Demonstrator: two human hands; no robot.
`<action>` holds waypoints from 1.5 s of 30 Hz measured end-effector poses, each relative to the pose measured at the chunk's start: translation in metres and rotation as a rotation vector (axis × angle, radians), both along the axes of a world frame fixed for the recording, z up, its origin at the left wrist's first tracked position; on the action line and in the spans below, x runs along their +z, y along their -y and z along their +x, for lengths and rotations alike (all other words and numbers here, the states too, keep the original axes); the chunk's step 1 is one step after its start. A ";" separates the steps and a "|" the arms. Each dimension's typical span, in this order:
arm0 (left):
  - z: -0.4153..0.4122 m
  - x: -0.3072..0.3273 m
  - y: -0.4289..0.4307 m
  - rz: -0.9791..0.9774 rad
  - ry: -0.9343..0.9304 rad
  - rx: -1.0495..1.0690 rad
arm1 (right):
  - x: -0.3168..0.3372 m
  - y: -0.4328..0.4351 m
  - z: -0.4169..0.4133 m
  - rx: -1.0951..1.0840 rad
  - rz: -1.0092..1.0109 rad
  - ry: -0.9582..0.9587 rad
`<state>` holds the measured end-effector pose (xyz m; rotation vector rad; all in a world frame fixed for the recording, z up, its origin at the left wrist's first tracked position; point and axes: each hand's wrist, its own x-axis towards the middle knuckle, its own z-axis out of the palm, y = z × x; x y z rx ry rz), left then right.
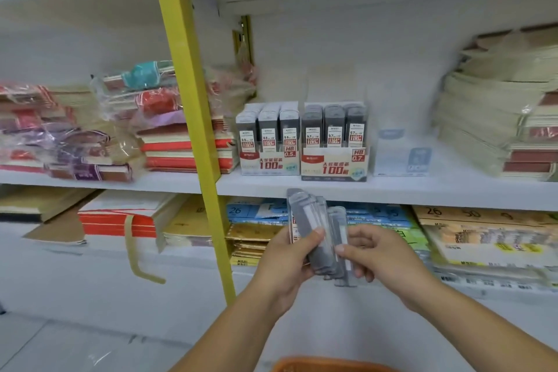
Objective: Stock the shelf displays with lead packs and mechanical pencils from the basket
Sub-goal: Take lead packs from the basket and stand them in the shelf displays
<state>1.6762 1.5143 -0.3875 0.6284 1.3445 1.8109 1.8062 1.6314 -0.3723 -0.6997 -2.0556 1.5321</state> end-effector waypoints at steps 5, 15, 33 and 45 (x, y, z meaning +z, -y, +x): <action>0.002 0.006 0.001 0.085 0.021 0.024 | 0.010 0.001 -0.005 -0.042 0.043 -0.064; 0.000 0.017 0.001 0.122 0.106 0.005 | 0.022 -0.008 0.000 0.069 0.057 -0.054; -0.007 0.027 -0.001 0.155 0.092 -0.009 | 0.039 -0.016 0.009 -0.004 0.093 -0.216; -0.026 0.041 -0.012 0.264 0.138 -0.046 | 0.146 -0.032 0.001 -0.307 0.826 -0.402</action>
